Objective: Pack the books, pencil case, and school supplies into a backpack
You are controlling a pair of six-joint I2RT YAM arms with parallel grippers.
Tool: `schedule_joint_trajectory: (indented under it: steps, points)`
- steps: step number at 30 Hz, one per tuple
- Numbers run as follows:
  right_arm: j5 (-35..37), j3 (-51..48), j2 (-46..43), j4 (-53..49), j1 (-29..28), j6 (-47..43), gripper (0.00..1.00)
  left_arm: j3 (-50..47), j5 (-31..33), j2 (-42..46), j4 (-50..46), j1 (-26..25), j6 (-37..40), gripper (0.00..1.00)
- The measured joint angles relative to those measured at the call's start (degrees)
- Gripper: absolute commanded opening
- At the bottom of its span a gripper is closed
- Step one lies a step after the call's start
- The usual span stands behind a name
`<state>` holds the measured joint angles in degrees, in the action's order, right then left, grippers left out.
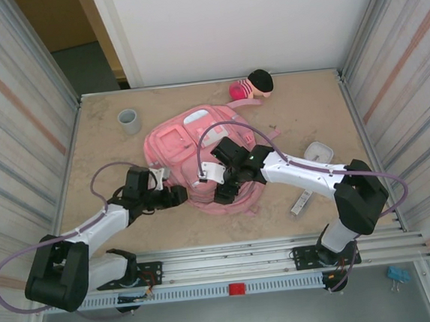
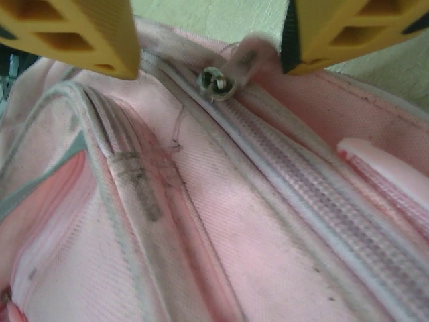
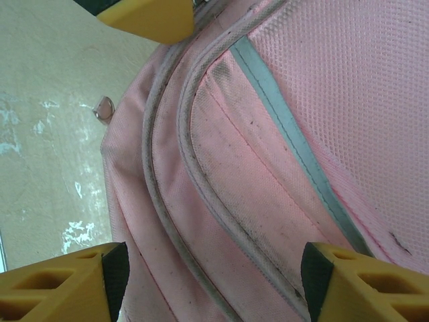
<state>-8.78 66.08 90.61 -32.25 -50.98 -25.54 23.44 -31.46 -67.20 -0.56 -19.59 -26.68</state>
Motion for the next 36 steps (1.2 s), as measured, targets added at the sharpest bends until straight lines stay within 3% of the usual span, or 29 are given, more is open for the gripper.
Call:
schedule_joint_trajectory:
  steps: [3, 7, 18, 22, 29, 36]
  points:
    - [0.0, -0.3, -0.2, 0.0, 0.0, 0.0, 0.7, -0.3, 2.0, 0.2, 0.9, 0.0, 0.5, 0.73]
    - [0.0, -1.1, -0.7, 0.0, 0.0, 0.0, 0.7, -1.3, 3.7, 0.9, 2.9, 0.0, 0.7, 0.71]
    - [-0.9, -2.5, -1.4, 0.7, 0.9, 2.8, 0.69, -2.6, -0.5, -1.3, 9.5, 0.0, 1.3, 0.42]
    - [-1.7, -3.1, -2.4, 1.0, 1.9, 4.0, 0.68, -4.0, -0.9, 0.4, 9.9, -0.5, 0.7, 0.34]
    - [-2.0, -3.3, -2.7, 1.6, 2.2, 4.8, 0.67, -5.3, -0.2, 3.8, 9.1, -3.1, -0.4, 0.11]
    - [-1.7, -4.2, -2.9, 4.0, 1.9, 7.0, 0.69, -5.3, 2.1, 5.7, 5.6, -4.2, 0.0, 0.04]
